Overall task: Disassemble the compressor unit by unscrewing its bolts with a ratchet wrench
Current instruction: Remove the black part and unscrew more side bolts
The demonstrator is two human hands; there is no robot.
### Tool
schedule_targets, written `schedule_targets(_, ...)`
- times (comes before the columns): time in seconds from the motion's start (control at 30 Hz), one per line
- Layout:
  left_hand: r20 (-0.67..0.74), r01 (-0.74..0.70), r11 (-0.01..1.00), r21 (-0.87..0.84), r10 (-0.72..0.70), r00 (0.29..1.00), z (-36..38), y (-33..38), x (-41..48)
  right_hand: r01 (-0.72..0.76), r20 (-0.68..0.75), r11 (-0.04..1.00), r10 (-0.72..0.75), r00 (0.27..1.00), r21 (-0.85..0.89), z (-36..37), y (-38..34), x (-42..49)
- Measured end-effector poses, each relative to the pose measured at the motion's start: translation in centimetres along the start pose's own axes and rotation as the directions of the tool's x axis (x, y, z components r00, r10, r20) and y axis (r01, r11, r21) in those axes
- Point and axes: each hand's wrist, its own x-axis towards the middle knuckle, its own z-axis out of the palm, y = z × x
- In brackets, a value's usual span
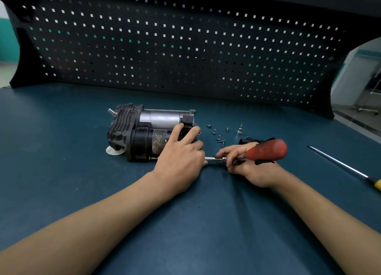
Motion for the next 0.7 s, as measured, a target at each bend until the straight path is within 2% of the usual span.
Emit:
schedule_targets(0.2,0.004,0.017,0.999,-0.031,-0.017,1.000,0.0,0.1,0.0,-0.137,-0.017,0.974,0.142,0.990,0.183,-0.2,-0.4,0.3)
schedule_targets(0.43,0.004,0.025,0.999,-0.038,-0.025,1.000,0.1,0.0,0.1,-0.208,0.054,0.894,0.204,0.978,0.397,-0.1,-0.9,0.4)
schedule_targets(0.53,0.006,0.029,0.999,-0.041,-0.029,1.000,0.1,0.0,0.1,-0.251,0.076,0.881,0.241,0.968,0.401,-0.3,-0.9,0.5)
schedule_targets(0.7,0.008,0.034,0.999,-0.041,-0.033,0.999,0.0,0.0,0.2,-0.301,0.021,0.850,0.324,0.946,0.432,0.1,-1.1,1.3)
